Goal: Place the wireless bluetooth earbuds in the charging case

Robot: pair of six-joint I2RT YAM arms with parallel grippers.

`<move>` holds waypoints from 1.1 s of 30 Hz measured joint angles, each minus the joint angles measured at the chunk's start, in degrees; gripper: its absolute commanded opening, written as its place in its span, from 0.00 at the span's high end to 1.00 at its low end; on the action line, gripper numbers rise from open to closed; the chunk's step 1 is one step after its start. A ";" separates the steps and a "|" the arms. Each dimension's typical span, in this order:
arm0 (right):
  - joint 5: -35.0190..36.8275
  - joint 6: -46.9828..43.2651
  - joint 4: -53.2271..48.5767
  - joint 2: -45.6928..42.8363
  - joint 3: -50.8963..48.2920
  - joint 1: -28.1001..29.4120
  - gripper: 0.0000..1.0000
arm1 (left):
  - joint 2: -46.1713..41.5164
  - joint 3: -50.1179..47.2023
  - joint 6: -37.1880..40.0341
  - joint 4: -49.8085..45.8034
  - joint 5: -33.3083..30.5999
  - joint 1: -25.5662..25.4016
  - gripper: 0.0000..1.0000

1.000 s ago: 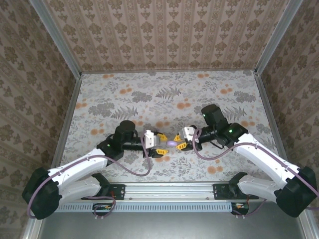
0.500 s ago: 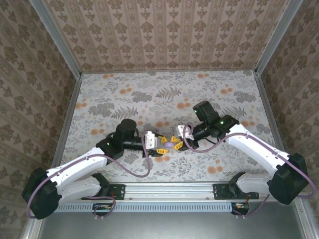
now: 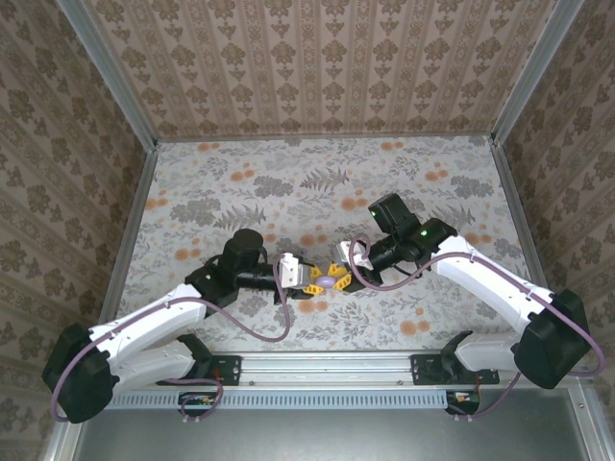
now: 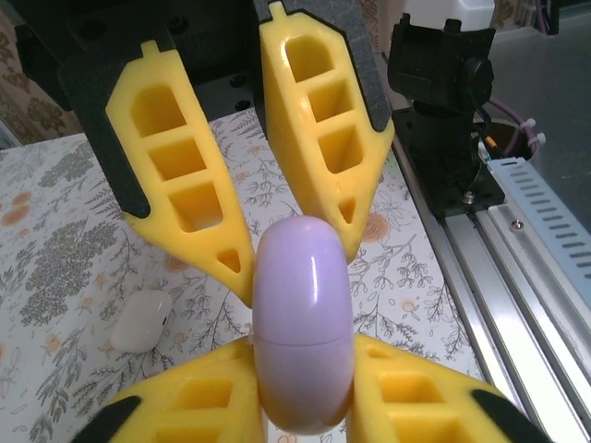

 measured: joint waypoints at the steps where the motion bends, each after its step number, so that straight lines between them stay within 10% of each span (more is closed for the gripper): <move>1: 0.00 -0.02 -0.04 0.02 0.00 0.00 0.76 | 0.00 0.00 0.02 -0.07 0.00 0.00 0.84; 11: 2.71 8.33 10.05 -3.26 -4.28 -1.14 0.41 | -1.36 -1.79 -2.25 3.91 -1.57 -0.09 0.90; 33: -4.28 30.14 36.39 -6.19 -15.15 -4.87 0.40 | -3.06 -10.38 -12.72 19.69 -4.42 0.13 0.93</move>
